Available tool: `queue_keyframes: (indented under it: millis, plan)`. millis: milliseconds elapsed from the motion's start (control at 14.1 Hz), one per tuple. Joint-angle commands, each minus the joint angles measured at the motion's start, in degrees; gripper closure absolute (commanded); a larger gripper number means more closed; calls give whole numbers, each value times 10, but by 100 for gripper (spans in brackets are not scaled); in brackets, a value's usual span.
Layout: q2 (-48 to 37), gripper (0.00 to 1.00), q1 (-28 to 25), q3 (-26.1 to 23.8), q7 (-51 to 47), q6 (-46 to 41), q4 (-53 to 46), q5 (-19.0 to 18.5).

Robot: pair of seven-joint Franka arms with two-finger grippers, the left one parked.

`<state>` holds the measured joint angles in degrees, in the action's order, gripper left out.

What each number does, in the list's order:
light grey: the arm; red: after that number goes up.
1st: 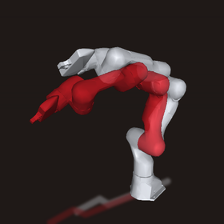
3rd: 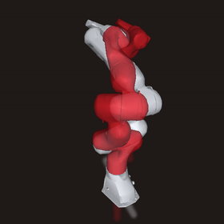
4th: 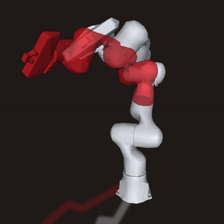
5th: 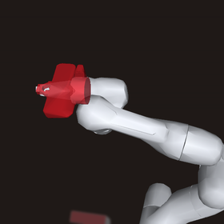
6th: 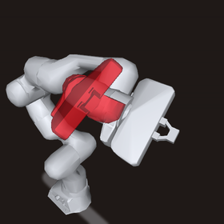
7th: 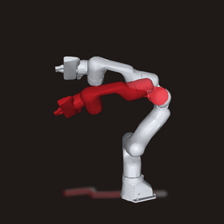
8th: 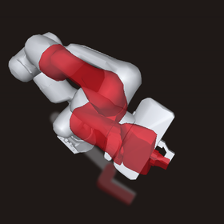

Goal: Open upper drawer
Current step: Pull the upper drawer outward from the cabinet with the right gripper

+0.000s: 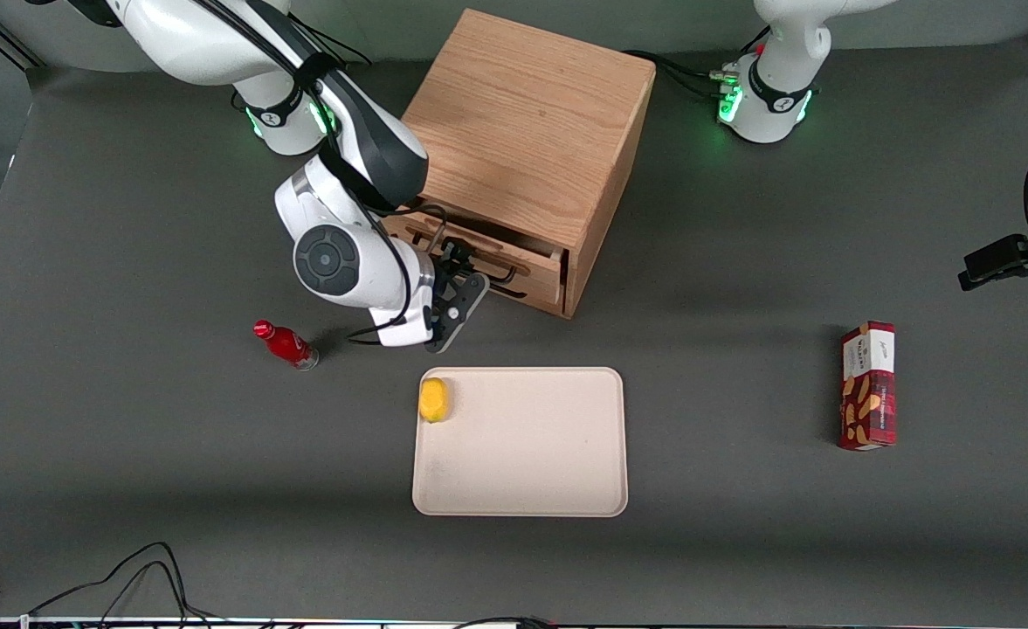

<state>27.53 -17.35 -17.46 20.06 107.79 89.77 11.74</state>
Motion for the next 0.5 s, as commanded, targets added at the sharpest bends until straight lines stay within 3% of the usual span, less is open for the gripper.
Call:
queue_keyframes:
  millis: [0,427]
  plan:
    - [21,0,6,-3,23,-5,-28,13]
    - [56,0,12,0,23,-11,-86,12]
